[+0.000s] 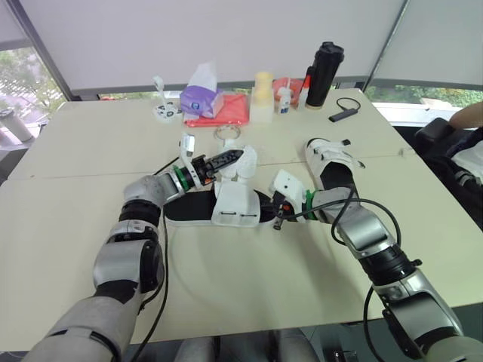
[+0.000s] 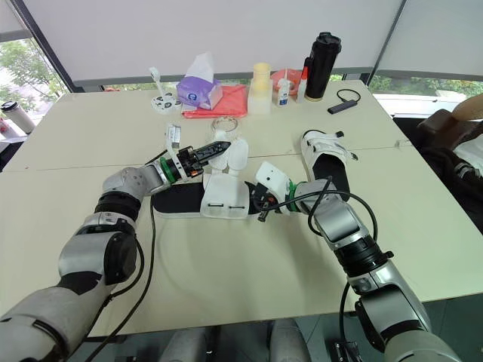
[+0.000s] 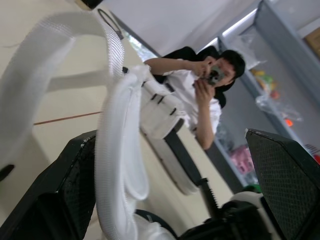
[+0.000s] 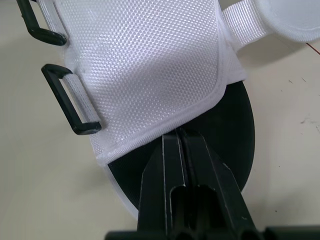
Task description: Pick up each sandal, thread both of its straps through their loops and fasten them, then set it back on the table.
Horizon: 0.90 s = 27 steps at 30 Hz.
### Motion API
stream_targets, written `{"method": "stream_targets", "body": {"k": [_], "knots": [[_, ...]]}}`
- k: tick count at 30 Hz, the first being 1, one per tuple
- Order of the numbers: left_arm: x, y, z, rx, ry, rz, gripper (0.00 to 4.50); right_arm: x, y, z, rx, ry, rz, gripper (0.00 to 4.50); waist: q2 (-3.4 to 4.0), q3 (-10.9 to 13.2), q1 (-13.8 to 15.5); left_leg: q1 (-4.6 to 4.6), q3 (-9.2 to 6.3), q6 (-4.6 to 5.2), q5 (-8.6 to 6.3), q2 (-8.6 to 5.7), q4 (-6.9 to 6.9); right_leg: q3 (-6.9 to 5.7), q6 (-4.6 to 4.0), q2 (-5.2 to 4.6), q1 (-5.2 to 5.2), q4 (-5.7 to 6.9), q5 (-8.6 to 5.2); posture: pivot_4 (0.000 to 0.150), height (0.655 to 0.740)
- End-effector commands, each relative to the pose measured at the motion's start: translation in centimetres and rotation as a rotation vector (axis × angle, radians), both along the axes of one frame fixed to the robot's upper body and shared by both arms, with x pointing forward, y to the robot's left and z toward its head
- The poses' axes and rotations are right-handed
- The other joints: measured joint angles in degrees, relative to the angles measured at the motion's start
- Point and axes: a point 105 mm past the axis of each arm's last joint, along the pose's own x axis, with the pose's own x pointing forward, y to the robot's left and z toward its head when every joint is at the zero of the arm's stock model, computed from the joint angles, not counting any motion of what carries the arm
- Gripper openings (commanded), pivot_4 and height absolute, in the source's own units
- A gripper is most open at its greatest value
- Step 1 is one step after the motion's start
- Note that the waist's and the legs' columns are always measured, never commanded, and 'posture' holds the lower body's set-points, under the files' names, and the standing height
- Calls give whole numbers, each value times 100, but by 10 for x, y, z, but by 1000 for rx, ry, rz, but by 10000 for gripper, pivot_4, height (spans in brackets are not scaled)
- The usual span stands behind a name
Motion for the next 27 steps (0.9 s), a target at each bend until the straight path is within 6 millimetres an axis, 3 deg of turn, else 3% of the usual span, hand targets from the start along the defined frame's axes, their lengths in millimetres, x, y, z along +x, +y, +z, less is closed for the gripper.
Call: {"method": "stream_targets", "body": {"k": [1,12,27], "knots": [[7,1,16,24,-71,27,44706,-1,2,1,-5,-10,8,0,0,0,-1,0,0,0,0,0,0,0,0,0,0,0,0,1500,7400],[18,-4,29,-44,-60,88,44706,-2,3,0,-3,-13,8,0,0,0,-4,0,0,0,0,0,0,0,1,0,-1,2,0,1500,7400],[18,-5,67,-282,-68,64,44706,-3,2,-1,-4,-14,-4,0,-1,1,-9,0,0,0,0,0,0,0,2,0,-2,6,-1,1500,7400]]}}
